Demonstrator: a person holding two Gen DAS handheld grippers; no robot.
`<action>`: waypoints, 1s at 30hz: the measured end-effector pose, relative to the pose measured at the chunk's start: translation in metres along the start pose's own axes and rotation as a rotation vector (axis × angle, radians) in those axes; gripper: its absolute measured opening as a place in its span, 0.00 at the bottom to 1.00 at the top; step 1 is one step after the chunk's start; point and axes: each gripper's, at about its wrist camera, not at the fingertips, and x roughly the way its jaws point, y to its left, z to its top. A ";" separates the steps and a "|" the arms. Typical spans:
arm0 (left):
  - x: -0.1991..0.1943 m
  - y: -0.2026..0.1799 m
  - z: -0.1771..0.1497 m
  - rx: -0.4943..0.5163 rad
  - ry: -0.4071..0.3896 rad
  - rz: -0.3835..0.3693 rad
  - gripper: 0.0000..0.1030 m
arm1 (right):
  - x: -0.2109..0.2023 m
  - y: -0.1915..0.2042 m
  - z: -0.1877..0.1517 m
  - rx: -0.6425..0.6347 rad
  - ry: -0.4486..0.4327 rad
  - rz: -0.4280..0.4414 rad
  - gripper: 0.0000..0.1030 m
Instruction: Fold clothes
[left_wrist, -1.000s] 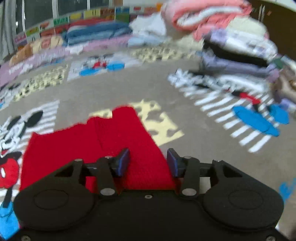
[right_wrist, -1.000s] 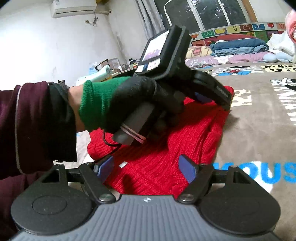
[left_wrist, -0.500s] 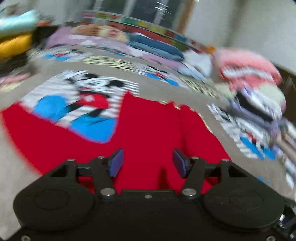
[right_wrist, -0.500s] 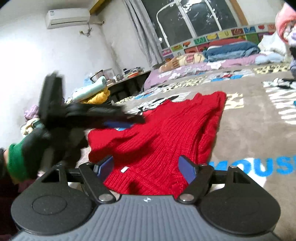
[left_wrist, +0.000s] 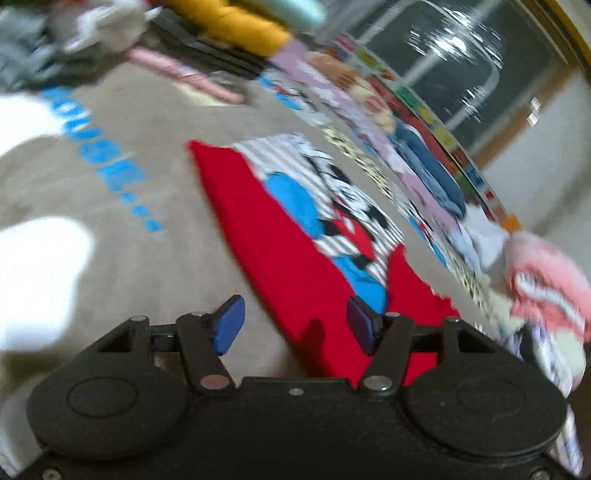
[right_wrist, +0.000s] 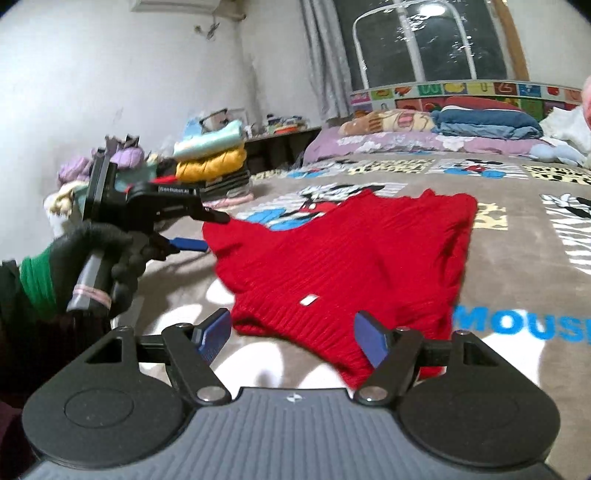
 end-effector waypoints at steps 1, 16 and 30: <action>0.000 0.006 0.002 -0.035 0.000 -0.008 0.59 | 0.003 0.003 0.000 -0.007 0.011 0.001 0.71; 0.041 0.027 0.037 -0.133 -0.044 -0.055 0.33 | 0.022 0.028 -0.008 0.012 0.094 0.030 0.72; 0.035 -0.037 0.046 0.185 -0.128 -0.135 0.08 | -0.014 0.022 0.007 0.176 -0.040 0.019 0.72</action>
